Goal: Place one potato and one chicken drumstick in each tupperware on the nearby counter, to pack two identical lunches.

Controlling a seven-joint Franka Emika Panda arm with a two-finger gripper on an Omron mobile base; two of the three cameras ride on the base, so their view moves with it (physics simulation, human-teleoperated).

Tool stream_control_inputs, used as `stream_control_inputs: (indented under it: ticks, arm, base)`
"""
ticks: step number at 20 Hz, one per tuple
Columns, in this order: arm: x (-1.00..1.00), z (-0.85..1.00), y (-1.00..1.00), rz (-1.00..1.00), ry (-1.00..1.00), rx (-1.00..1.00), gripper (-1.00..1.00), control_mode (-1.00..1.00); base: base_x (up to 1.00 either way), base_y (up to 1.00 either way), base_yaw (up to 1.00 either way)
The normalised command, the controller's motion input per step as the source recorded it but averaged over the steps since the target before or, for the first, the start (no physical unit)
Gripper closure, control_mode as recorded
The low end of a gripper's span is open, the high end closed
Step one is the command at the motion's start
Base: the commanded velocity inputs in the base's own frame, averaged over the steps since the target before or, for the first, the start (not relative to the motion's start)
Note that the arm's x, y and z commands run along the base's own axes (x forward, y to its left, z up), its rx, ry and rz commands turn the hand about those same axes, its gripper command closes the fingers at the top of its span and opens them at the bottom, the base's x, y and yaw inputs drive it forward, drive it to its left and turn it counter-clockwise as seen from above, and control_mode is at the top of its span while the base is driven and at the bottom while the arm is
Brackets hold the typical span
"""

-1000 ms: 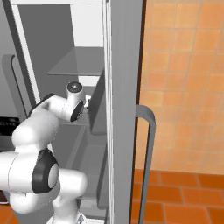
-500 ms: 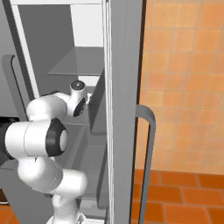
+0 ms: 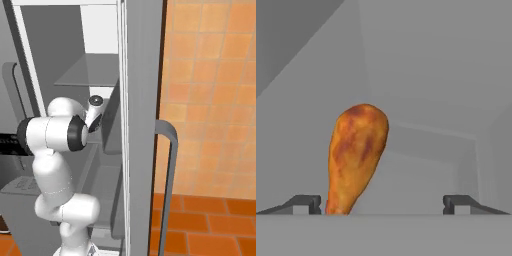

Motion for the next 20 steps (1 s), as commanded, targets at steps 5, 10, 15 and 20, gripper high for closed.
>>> stream_control_inputs:
  ticks: [5, 10, 15, 20]
  arm:
    - [0.63, -0.40, 0.00, 0.02, 0.00, 0.00, -1.00, -1.00]
    - [0.12, -0.53, 0.00, 0.01, 0.01, -0.02, -1.00, -1.00]
    - [-0.04, -0.63, 0.00, 0.00, 0.09, -0.02, 1.00, -1.00]
    - [-0.60, -0.39, 0.00, 0.00, 0.11, 0.00, 1.00, -1.00]
  base:
    - [0.00, 0.00, 0.00]
    - [0.00, 0.00, 0.00]
    - [0.00, 0.00, 0.00]
    - [0.00, 0.00, 0.00]
